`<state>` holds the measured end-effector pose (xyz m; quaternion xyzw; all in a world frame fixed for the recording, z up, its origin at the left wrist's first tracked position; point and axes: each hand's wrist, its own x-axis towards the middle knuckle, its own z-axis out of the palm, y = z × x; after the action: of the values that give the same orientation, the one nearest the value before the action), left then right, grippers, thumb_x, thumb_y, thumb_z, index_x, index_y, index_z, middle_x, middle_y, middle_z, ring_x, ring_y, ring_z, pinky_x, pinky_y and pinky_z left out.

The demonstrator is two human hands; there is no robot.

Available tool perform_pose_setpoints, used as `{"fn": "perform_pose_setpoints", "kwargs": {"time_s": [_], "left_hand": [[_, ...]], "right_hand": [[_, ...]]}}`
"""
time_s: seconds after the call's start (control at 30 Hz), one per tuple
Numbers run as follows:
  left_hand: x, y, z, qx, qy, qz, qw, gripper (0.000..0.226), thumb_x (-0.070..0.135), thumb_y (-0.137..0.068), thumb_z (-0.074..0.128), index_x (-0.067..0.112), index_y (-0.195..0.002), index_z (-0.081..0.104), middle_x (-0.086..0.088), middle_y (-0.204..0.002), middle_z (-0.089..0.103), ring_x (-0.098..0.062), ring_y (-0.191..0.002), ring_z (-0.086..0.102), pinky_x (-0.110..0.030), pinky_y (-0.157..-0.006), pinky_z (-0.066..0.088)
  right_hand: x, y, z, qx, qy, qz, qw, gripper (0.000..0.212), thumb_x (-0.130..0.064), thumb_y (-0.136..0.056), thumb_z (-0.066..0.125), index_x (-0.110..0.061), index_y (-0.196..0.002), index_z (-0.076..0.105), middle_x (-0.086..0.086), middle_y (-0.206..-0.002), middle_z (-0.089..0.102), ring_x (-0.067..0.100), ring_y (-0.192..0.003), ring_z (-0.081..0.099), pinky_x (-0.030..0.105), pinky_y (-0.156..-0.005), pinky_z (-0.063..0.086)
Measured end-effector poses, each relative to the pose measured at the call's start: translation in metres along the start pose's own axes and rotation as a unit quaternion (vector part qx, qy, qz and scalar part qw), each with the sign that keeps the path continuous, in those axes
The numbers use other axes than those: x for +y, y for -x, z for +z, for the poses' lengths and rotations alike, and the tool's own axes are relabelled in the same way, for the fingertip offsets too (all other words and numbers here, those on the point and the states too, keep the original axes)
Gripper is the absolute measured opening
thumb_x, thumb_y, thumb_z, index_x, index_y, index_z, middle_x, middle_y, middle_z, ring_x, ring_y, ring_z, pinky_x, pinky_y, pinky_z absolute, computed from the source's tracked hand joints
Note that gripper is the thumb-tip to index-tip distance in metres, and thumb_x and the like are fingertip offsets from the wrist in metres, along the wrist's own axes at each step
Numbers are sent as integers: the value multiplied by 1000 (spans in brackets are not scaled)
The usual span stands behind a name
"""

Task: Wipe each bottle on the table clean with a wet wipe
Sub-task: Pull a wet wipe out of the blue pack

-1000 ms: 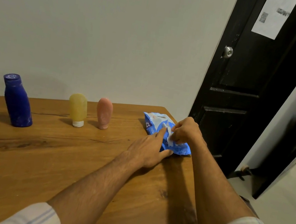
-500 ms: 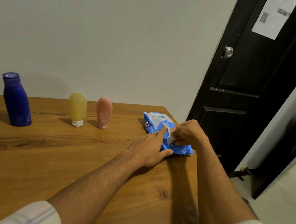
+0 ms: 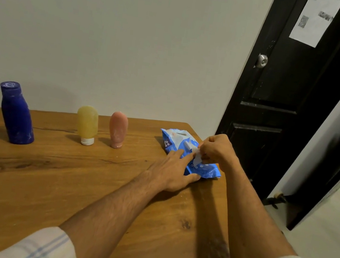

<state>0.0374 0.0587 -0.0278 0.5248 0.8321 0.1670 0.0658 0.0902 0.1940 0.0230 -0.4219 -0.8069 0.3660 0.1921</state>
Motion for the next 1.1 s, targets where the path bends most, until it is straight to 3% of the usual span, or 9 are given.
{"fn": "perform_pose_setpoints", "kwargs": {"time_s": [0.2, 0.37, 0.57, 0.73, 0.87, 1.0, 1.1], "left_hand": [[2, 1, -2, -6, -30, 5, 1000, 74, 66, -94, 32, 32, -155, 7, -10, -163, 12, -29, -147, 15, -50, -116, 26], [0, -1, -1, -9, -64, 6, 998, 75, 70, -92, 27, 33, -155, 9, -11, -160, 16, -29, -144, 21, -46, -112, 31], [0, -6, 3, -29, -84, -7, 996, 79, 75, -89, 25, 32, -155, 11, -11, -162, 10, -33, -147, 14, -51, -117, 24], [-1, -4, 7, -8, -80, 2, 997, 80, 73, -91, 25, 29, -155, 6, -14, -161, 13, -33, -143, 23, -47, -115, 27], [-4, -1, 11, 14, -53, 10, 998, 85, 70, -93, 27, 20, -156, -2, -12, -161, 12, -29, -142, 24, -43, -113, 28], [-7, -2, 11, 30, -32, 19, 999, 88, 69, -93, 29, 15, -156, 0, -9, -160, 19, -24, -139, 31, -39, -111, 30], [-9, -2, 11, 20, -22, 13, 999, 89, 68, -94, 30, 12, -156, 0, -8, -163, 11, -24, -146, 22, -38, -116, 23]], "right_hand": [[1, -1, 0, -2, -26, 11, 1000, 7, -8, -83, 67, -1, -81, 64, 14, -88, 66, 25, -76, 69, 34, -72, 60], [3, 1, -3, -7, -25, -15, 1000, 13, -7, -77, 77, -7, -83, 65, 11, -87, 65, 21, -77, 68, 26, -62, 58], [8, -2, -6, 38, -23, -42, 998, 4, -3, -83, 69, -4, -84, 66, 13, -93, 65, 18, -76, 66, 24, -59, 57], [8, -3, -3, 17, -46, -47, 998, 4, -3, -88, 61, -5, -85, 63, 16, -98, 64, 27, -89, 66, 32, -63, 59], [5, -2, 3, -19, -26, -33, 999, 19, -17, -84, 71, -3, -92, 62, 12, -92, 65, 23, -78, 67, 32, -65, 59], [0, -2, 3, -5, 3, 0, 1000, 13, -11, -81, 73, -4, -79, 62, 11, -87, 63, 17, -68, 62, 26, -61, 55], [-3, -3, 1, -8, -22, 13, 1000, 10, -8, -86, 67, -6, -81, 60, 13, -93, 61, 20, -70, 62, 26, -56, 54]]}}
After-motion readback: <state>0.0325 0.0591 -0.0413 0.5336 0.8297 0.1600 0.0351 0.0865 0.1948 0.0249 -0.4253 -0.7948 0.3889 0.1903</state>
